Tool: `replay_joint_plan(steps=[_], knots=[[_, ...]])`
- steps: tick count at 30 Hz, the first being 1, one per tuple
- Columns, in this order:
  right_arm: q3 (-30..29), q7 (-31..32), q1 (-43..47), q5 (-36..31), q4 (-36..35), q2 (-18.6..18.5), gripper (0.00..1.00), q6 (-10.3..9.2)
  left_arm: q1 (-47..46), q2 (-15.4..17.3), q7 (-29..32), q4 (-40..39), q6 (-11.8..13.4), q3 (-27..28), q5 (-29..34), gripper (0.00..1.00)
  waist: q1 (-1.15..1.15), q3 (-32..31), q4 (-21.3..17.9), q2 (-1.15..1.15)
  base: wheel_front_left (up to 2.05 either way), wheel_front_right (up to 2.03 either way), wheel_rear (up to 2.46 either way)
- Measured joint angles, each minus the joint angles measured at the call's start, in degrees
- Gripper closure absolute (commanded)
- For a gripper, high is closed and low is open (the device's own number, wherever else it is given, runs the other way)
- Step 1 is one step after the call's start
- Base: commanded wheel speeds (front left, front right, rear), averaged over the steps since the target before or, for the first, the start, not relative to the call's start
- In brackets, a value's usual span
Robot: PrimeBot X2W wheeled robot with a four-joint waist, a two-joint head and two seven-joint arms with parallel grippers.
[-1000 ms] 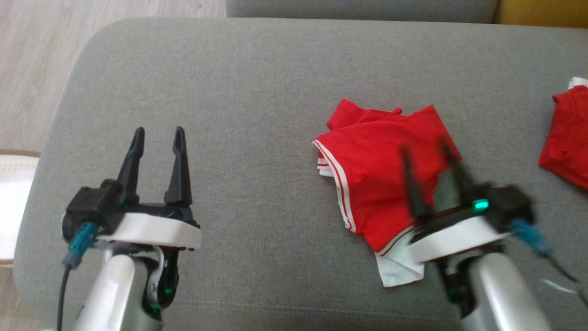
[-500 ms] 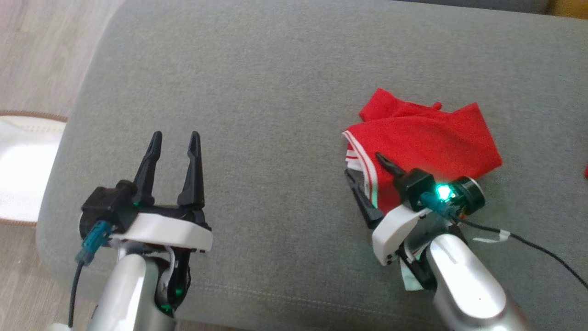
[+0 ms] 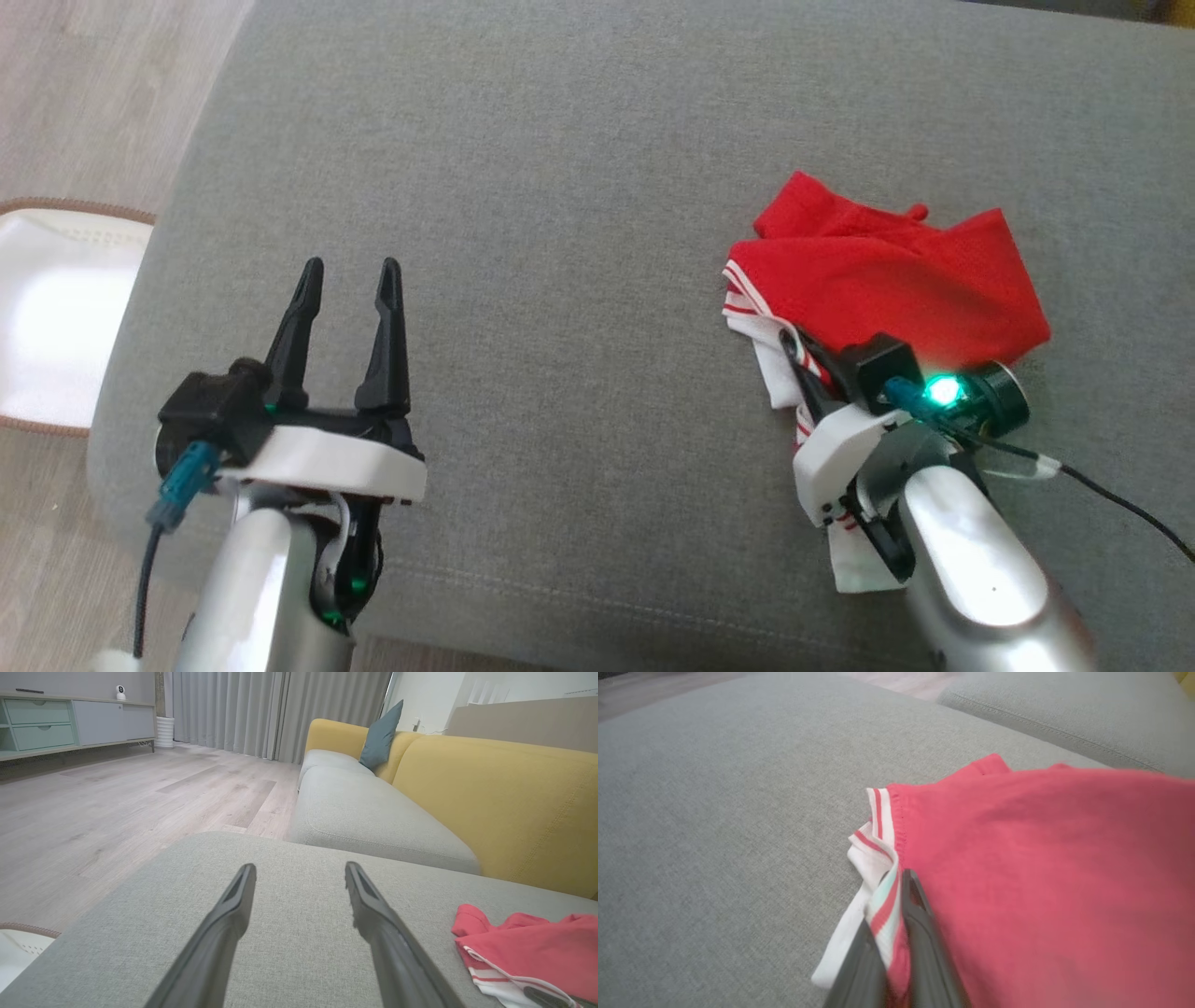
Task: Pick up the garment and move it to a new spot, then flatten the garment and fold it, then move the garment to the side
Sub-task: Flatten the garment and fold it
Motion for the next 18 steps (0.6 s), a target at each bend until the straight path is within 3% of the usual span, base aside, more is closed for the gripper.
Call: replay_joint_plan(steps=[9, 18], knots=[[-7.0, -2.4, -2.2, 6.4, -3.5, 0.0, 1.0, 0.0, 0.0, -0.1, 0.0, 0.4, 0.0, -0.1, 0.4, 0.0, 0.0, -2.1, -1.5, 0.0, 0.0, 0.0, 0.0], [-14.4, -1.0, -6.9, 7.7, -10.6, 0.0, 1.0, 0.0, 0.6, -0.1, 0.0, 0.4, 0.2, 0.0, 0.2, 0.0, 0.0, -4.8, -3.2, 0.0, 0.0, 0.0, 0.0]])
